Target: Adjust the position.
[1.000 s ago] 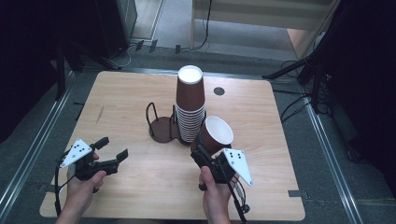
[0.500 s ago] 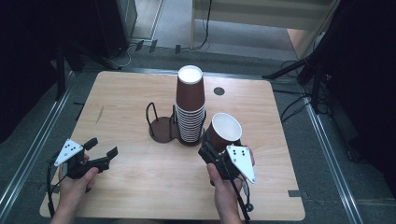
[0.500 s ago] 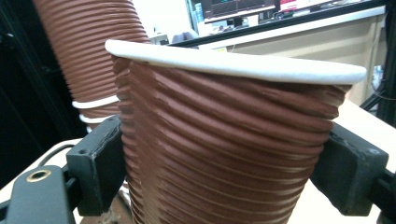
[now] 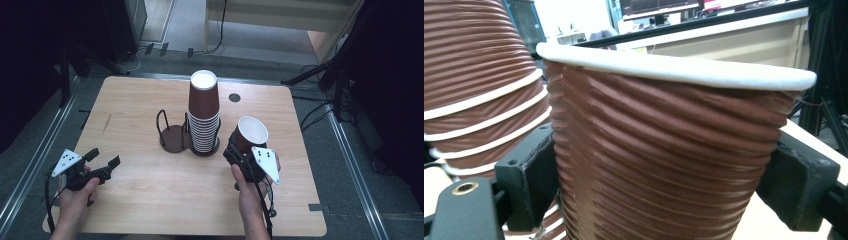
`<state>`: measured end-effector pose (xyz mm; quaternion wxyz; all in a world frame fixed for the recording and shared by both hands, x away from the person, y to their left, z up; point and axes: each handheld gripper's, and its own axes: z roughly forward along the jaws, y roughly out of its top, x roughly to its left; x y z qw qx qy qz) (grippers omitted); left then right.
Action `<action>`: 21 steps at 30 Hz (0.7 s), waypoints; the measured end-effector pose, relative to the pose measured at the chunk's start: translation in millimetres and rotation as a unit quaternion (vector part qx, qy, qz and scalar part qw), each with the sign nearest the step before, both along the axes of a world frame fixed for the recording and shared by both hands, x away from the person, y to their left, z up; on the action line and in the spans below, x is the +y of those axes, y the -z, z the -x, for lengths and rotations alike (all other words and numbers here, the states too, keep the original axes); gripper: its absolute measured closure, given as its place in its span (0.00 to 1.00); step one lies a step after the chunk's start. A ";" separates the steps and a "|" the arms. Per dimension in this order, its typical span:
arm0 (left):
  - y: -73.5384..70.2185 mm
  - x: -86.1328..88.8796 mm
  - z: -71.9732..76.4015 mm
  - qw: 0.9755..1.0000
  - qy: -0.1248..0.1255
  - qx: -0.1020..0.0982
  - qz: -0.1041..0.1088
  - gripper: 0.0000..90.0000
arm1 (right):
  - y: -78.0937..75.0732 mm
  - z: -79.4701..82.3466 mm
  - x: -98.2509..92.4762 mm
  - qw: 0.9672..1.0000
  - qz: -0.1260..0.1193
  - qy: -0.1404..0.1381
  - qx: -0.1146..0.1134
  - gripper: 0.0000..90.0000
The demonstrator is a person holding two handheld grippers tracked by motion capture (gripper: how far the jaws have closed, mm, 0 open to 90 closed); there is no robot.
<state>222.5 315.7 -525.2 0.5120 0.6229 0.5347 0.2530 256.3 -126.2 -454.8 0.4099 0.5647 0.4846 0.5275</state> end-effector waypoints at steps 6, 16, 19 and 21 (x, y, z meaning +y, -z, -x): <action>3.5 4.2 -1.2 1.000 -0.001 0.005 0.013 0.14 | 5.7 -11.8 -4.6 1.000 0.013 0.004 0.000 0.15; 5.2 8.6 -1.6 1.000 -0.002 0.004 0.020 0.13 | 12.3 -24.9 -11.8 1.000 0.026 -0.014 0.012 0.15; 7.5 8.7 -1.7 1.000 -0.002 0.006 0.018 0.13 | 15.2 -29.2 -14.5 1.000 0.014 -0.016 -0.002 0.15; 8.8 8.7 -1.8 1.000 -0.001 0.008 0.015 0.13 | 17.6 -32.7 -15.7 1.000 0.029 -0.005 0.002 0.15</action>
